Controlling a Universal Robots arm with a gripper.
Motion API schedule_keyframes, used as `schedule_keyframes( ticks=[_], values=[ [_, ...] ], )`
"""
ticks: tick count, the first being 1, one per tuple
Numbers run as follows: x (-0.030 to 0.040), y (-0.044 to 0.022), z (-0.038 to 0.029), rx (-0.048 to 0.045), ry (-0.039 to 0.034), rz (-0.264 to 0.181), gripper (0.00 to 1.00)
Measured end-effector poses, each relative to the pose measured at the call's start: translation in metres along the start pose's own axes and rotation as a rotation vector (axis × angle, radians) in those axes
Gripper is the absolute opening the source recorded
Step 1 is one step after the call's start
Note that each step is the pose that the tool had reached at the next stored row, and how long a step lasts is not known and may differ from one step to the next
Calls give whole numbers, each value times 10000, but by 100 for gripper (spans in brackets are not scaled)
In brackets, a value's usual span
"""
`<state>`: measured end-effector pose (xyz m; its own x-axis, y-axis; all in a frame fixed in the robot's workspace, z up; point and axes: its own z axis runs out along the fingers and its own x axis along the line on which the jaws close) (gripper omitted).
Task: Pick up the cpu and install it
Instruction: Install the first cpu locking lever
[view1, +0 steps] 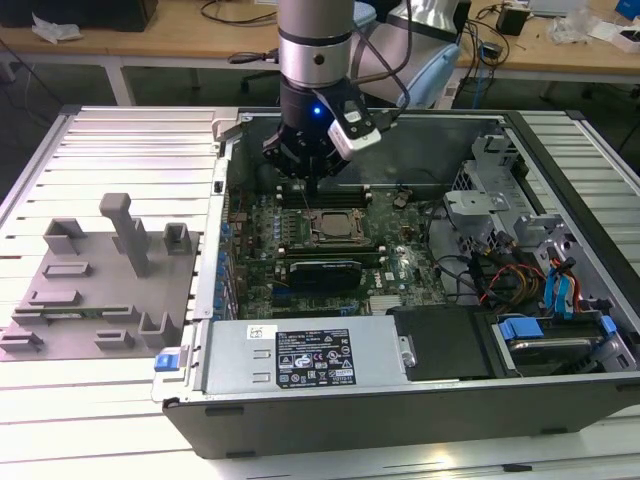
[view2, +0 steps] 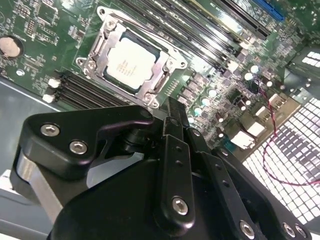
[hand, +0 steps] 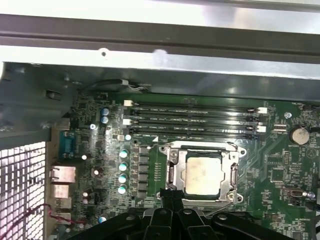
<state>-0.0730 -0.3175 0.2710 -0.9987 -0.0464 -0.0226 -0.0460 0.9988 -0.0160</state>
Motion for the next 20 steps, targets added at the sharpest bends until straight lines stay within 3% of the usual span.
schedule_keyframes(
  ticks=[8,13,14,17,20],
  values=[
    [162,15,-4,1,-1,2,11],
    [171,15,-4,2,3,1,11],
    [171,15,-3,-2,24,0,11],
    [172,15,1,-80,230,-1,11],
    [171,16,2,-98,246,0,11]
  ],
)
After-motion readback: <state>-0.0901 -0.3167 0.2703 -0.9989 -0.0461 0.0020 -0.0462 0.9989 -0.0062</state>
